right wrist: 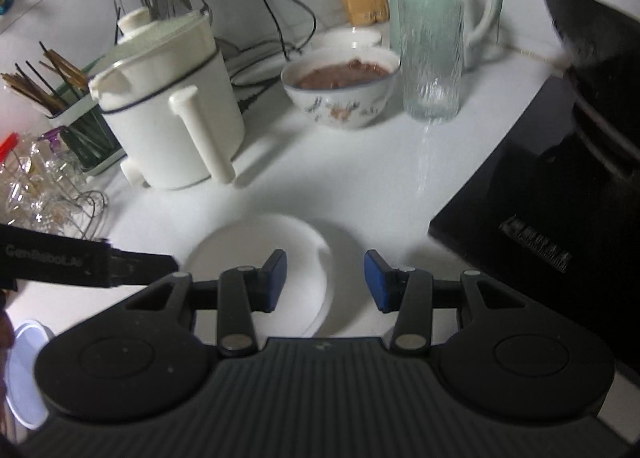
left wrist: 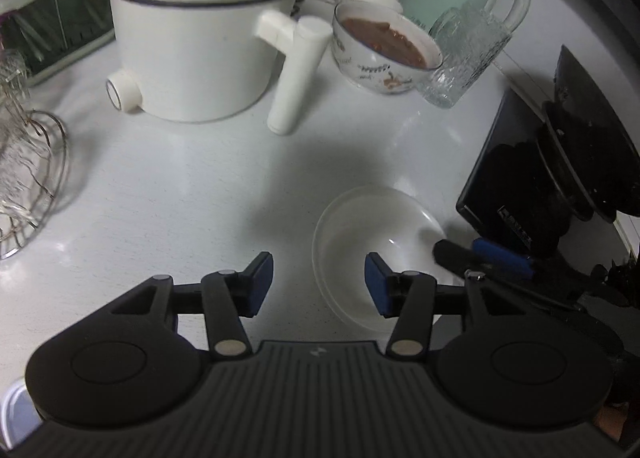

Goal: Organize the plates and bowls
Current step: 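Close the left gripper on the white bowl rim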

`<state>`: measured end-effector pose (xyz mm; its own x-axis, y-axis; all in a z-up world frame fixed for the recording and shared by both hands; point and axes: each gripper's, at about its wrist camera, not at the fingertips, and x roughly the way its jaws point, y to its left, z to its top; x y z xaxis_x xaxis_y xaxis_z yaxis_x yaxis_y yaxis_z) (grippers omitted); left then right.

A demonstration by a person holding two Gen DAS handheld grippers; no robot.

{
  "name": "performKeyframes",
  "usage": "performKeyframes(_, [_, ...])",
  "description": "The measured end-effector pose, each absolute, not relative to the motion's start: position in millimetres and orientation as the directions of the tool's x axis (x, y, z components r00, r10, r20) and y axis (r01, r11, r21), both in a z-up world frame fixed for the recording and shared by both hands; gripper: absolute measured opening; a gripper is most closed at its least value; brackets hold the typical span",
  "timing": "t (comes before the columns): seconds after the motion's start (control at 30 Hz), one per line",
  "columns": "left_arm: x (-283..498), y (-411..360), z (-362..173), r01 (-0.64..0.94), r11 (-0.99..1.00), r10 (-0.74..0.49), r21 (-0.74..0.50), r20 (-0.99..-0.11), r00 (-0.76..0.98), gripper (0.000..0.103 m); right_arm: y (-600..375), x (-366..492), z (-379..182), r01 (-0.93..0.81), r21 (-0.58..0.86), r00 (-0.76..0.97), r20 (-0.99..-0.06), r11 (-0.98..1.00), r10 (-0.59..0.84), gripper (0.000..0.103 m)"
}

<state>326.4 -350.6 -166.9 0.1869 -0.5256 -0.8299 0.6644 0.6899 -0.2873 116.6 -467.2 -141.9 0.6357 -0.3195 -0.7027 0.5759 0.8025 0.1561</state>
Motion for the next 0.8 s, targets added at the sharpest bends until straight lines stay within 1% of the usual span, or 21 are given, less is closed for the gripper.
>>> performKeyframes(0.07, [327,-352,-176,0.637,0.709,-0.521,-0.303,-0.834,0.183,0.056,-470,119,-147,0.57,0.187,0.638,-0.715,0.8,-0.287,0.046])
performKeyframes(0.17, [331,-354,-191,0.602,0.732,-0.498,-0.32,-0.854,0.152,0.055,-472,123,-152,0.571,0.197,0.632,-0.725,0.797,-0.274,0.046])
performKeyframes(0.33, [334,-355,-199,0.585,0.731,-0.508,-0.35,-0.852,0.125,0.055,-479,129,-161,0.57,0.218,0.625,-0.74,0.792,-0.246,0.045])
performKeyframes(0.43, [335,-358,-202,0.589,0.732,-0.5,-0.343,-0.857,0.122,0.051,-483,132,-167,0.576,0.23,0.617,-0.751,0.784,-0.233,0.044])
performKeyframes(0.53, [336,-360,-204,0.583,0.734,-0.498,-0.348,-0.859,0.114,0.044,-486,134,-169,0.576,0.252,0.62,-0.755,0.778,-0.214,0.038])
performKeyframes(0.57, [336,-360,-204,0.58,0.736,-0.497,-0.349,-0.86,0.114,0.04,-487,134,-171,0.575,0.262,0.621,-0.757,0.775,-0.205,0.036])
performKeyframes(0.63, [337,-360,-205,0.576,0.738,-0.497,-0.352,-0.861,0.11,0.034,-489,136,-173,0.577,0.283,0.621,-0.762,0.766,-0.186,0.025])
performKeyframes(0.7, [337,-360,-205,0.581,0.734,-0.497,-0.35,-0.861,0.11,0.023,-490,137,-175,0.575,0.291,0.618,-0.767,0.764,-0.173,0.02])
performKeyframes(0.77, [337,-360,-205,0.584,0.729,-0.504,-0.357,-0.857,0.106,0.017,-489,138,-176,0.571,0.289,0.614,-0.771,0.768,-0.167,0.012])
performKeyframes(0.8, [337,-359,-206,0.581,0.728,-0.508,-0.363,-0.855,0.102,0.016,-489,139,-176,0.57,0.291,0.612,-0.774,0.769,-0.161,0.012])
